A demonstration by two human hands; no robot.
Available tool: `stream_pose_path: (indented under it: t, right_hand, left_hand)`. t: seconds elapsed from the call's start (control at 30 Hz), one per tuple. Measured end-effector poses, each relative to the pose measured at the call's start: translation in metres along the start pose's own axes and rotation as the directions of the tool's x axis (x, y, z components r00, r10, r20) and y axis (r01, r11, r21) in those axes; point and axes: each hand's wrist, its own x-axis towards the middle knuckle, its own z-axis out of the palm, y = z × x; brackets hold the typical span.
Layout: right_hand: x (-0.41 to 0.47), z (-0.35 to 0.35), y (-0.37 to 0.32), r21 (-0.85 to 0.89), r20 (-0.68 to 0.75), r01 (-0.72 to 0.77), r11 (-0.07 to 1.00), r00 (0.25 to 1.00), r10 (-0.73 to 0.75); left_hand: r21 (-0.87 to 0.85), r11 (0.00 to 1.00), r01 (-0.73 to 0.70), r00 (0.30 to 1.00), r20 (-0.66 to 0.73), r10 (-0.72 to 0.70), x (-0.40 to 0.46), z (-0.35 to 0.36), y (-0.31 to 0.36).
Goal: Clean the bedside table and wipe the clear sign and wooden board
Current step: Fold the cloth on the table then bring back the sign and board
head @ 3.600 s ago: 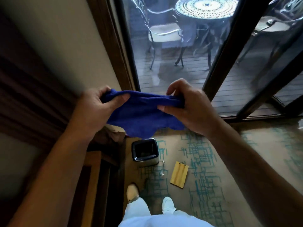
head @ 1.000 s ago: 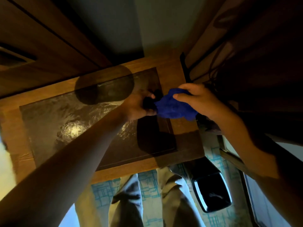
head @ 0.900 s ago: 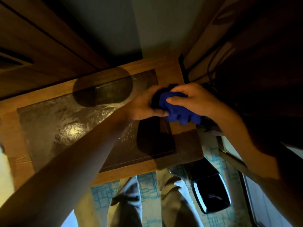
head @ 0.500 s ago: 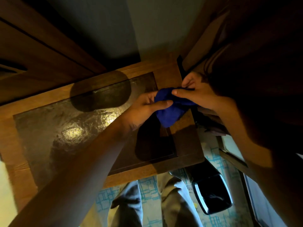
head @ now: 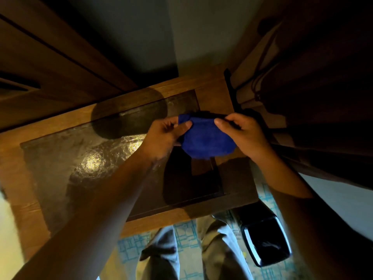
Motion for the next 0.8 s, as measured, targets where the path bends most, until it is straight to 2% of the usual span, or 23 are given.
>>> stream_pose_path:
  t: [0.1, 0.17, 0.27, 0.37, 0.43, 0.5, 0.6, 0.67, 0.8]
  right_hand:
    - [0.017, -0.006, 0.003, 0.104, 0.126, -0.182, 0.978, 0.978, 0.168]
    - [0.034, -0.010, 0.009, 0.142, 0.176, -0.235, 0.962, 0.962, 0.209]
    - [0.056, -0.012, 0.019, -0.026, 0.015, -0.132, 0.991, 0.991, 0.132]
    - [0.066, -0.006, 0.028, -0.166, -0.139, -0.040, 0.985, 0.990, 0.017]
    - [0.064, -0.001, 0.033, -0.292, -0.177, 0.021, 0.956, 0.981, -0.076]
    - [0.055, 0.004, 0.040, -0.443, -0.200, 0.074, 0.893, 0.963, -0.178]
    - [0.042, 0.010, 0.054, -0.674, -0.164, 0.140, 0.726, 0.929, -0.332]
    - [0.035, 0.011, 0.063, -0.794, -0.102, 0.143, 0.591, 0.927, -0.361]
    - [0.032, 0.015, 0.077, -0.859, -0.022, 0.129, 0.495, 0.957, -0.289]
  left_hand:
    - [-0.016, 0.997, 0.073, 0.978, -0.197, -0.075, 0.015, 0.004, -0.005]
    - [-0.020, 0.991, 0.130, 0.947, -0.294, -0.130, 0.035, 0.005, -0.013]
    - [0.069, 0.981, 0.183, 0.910, -0.389, -0.142, 0.063, 0.001, -0.026]
    - [0.372, 0.916, 0.151, 0.890, -0.454, 0.037, 0.079, -0.002, -0.034]
    - [0.589, 0.806, 0.064, 0.881, -0.413, 0.232, 0.076, 0.000, -0.038]
    - [0.758, 0.652, -0.010, 0.862, -0.324, 0.390, 0.068, 0.001, -0.045]
    - [0.949, 0.301, -0.099, 0.835, -0.085, 0.543, 0.059, -0.001, -0.055]
    - [0.982, 0.112, -0.151, 0.833, 0.065, 0.549, 0.059, -0.002, -0.064]
    - [0.992, -0.033, -0.122, 0.918, 0.126, 0.375, 0.060, -0.008, -0.076]
